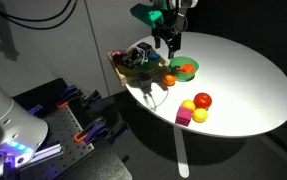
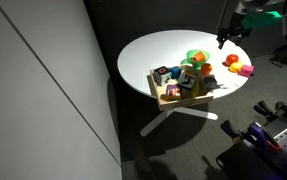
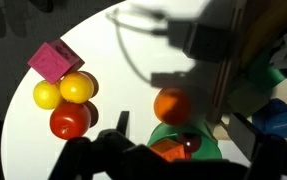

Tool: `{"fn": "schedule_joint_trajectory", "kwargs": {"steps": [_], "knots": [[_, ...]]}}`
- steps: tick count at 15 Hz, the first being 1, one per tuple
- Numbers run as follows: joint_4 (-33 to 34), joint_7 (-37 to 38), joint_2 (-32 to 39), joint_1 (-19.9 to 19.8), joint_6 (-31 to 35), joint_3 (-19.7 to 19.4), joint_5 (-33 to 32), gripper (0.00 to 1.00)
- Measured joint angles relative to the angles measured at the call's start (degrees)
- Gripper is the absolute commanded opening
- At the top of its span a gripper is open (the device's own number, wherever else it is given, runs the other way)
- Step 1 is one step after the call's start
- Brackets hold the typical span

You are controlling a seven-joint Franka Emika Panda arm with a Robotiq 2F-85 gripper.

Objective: Put the orange object inside the bowl

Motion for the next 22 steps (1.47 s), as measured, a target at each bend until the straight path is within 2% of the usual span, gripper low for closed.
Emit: {"fn": "schedule_joint_trajectory", "kwargs": {"steps": [10,22], "knots": [[1.4,0.1,2.8,0.0,0.0,0.4,1.6,1.00],[12.1,0.2,17.9,0.0,-0.3,0.9,2.3,1.00]]}}
